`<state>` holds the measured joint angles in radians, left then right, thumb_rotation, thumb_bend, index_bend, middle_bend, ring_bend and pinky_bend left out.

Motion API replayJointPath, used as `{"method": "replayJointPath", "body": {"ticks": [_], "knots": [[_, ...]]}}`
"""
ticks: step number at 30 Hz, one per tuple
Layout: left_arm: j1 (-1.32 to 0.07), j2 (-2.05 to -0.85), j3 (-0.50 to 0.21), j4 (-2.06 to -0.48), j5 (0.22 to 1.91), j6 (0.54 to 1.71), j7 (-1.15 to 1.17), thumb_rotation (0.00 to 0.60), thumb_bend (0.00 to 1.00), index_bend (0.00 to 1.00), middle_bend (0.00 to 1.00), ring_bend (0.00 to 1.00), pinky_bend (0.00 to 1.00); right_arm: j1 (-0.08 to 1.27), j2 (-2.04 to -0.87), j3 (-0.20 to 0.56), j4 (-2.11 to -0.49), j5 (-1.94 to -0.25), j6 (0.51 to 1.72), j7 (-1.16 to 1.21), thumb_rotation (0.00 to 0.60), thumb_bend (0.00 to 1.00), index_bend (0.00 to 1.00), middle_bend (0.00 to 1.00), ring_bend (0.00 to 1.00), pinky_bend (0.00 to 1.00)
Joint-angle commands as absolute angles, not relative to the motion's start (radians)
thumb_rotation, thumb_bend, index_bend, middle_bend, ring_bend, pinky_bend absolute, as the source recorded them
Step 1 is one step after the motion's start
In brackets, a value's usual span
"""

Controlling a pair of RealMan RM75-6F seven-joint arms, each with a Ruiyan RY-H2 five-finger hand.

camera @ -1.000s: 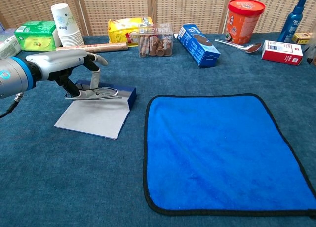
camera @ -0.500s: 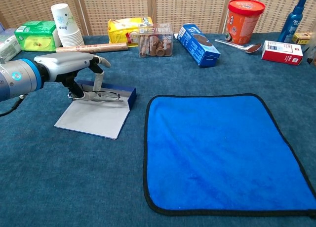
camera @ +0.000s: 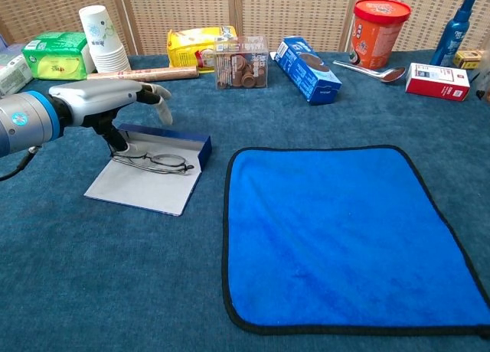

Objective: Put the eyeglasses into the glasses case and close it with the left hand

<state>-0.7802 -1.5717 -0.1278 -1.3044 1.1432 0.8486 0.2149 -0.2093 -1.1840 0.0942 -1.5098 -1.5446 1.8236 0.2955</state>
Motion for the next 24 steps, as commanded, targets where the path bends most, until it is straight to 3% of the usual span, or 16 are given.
{"method": "replayJointPath", "body": {"ticks": [1,6,10,14,24], "knots": [[-0.778,-1.574,-0.128,-1.299,1.146,0.851,0.212,0.6,0.31,0.2,0.05,0.0,0.0,-0.21,-1.184,0.094,-1.511,-1.545,1.824,0.294,0.456,0.34,0.11,0.13,0.0,0.09],[-0.774,-1.576,-0.133,-1.294,1.154,0.86,0.195,0.586,0.31,0.08,0.02,0.0,0.0,-0.21,-1.183,0.094,-1.514,-1.547,1.825,0.289,0.453,0.34,0.11,0.13,0.0,0.09],[-0.768,-1.559,-0.129,-1.31,1.159,0.86,0.195,0.502,0.29,0.01,0.0,0.0,0.0,-0.21,-1.181,0.095,-1.518,-1.548,1.826,0.286,0.455,0.34,0.11,0.13,0.0,0.09],[-0.756,-1.527,-0.115,-1.347,1.159,0.861,0.21,0.421,0.27,0.0,0.0,0.0,0.0,-0.212,-1.18,0.094,-1.52,-1.55,1.829,0.285,0.455,0.34,0.11,0.13,0.0,0.09],[-0.743,-1.493,-0.088,-1.352,1.131,0.846,0.266,0.388,0.27,0.0,0.0,0.0,0.0,-0.213,-1.181,0.093,-1.52,-1.558,1.834,0.285,0.453,0.34,0.11,0.13,0.0,0.09]]}}
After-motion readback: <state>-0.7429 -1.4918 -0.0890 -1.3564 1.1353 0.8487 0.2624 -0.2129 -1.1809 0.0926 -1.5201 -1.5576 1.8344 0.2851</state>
